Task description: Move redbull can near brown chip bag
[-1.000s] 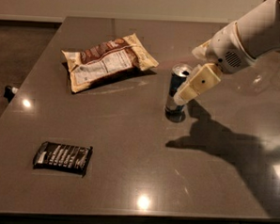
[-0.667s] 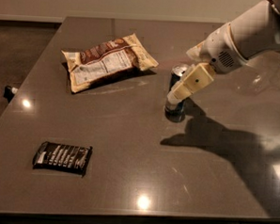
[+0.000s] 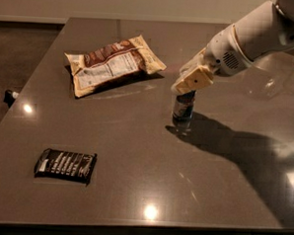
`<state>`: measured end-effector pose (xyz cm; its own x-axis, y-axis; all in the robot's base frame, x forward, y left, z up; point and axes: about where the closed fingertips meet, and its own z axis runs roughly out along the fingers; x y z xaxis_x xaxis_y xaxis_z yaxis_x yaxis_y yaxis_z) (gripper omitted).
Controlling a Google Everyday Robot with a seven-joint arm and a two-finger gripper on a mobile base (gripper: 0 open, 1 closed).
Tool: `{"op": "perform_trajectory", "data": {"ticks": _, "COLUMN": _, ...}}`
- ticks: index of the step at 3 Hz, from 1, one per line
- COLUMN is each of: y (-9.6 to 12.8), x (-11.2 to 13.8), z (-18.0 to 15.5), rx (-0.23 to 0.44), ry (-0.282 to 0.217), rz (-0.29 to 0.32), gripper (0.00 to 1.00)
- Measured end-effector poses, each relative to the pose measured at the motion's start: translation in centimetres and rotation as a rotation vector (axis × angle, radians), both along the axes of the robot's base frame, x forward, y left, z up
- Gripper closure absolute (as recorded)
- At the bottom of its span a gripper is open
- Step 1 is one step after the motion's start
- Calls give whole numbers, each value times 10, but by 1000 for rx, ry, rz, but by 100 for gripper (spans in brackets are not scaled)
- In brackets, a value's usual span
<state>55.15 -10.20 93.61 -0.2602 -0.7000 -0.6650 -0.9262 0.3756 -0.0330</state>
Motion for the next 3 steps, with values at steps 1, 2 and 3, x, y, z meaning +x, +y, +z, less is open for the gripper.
{"op": "perform_trajectory", "data": {"ticks": 1, "y": 8, "x": 13, "z": 3, "rx": -2, "ry": 27, "rz": 9, "gripper": 80}}
{"op": "perform_trajectory", "data": {"ticks": 2, "y": 26, "x": 45, "z": 15, "rx": 44, "ry": 43, "rz": 19, "gripper": 100}}
{"op": "perform_trajectory", "data": {"ticks": 3, "y": 42, "x": 65, "z": 25, "rx": 73, "ry": 40, "rz": 30, "gripper": 100}}
